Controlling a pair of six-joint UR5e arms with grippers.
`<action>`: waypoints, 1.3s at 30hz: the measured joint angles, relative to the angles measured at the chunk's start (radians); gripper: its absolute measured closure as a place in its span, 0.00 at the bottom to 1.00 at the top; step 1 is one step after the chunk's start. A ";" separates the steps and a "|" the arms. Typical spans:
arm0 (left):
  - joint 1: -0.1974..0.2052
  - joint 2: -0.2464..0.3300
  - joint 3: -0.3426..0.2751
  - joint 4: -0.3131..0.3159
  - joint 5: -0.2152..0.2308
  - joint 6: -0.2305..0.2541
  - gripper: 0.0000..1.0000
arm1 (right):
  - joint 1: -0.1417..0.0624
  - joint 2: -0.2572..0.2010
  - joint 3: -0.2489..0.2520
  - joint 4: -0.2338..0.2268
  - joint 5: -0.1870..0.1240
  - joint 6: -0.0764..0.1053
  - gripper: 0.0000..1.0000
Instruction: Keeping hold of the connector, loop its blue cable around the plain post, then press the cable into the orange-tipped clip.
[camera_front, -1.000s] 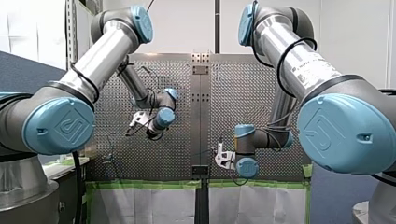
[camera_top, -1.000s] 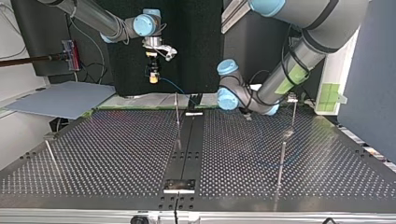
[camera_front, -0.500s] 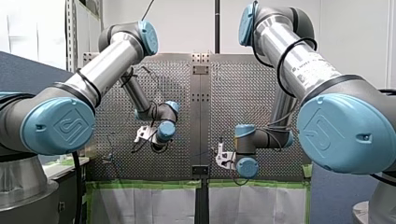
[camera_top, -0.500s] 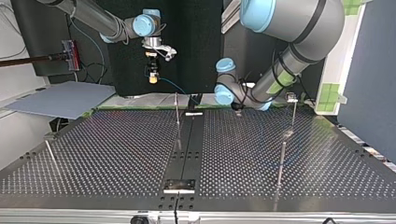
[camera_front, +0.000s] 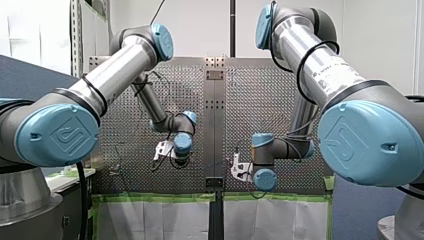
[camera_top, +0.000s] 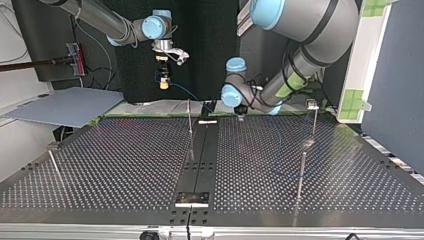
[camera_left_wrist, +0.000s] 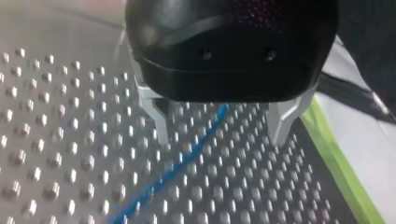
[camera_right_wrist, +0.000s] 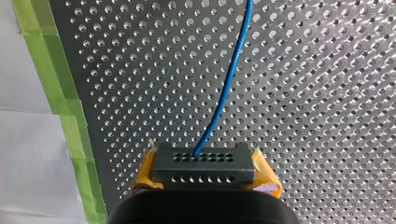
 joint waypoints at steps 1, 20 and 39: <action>-0.004 0.000 0.000 0.000 0.008 -0.008 0.00 | 0.000 0.000 0.000 0.001 0.000 -0.001 1.00; -0.057 -0.067 0.018 0.056 0.192 -0.149 0.00 | 0.002 0.000 0.000 0.001 0.000 -0.020 1.00; -0.088 -0.067 0.017 0.106 0.369 -0.326 0.00 | -0.007 0.000 0.000 0.019 0.005 -0.081 1.00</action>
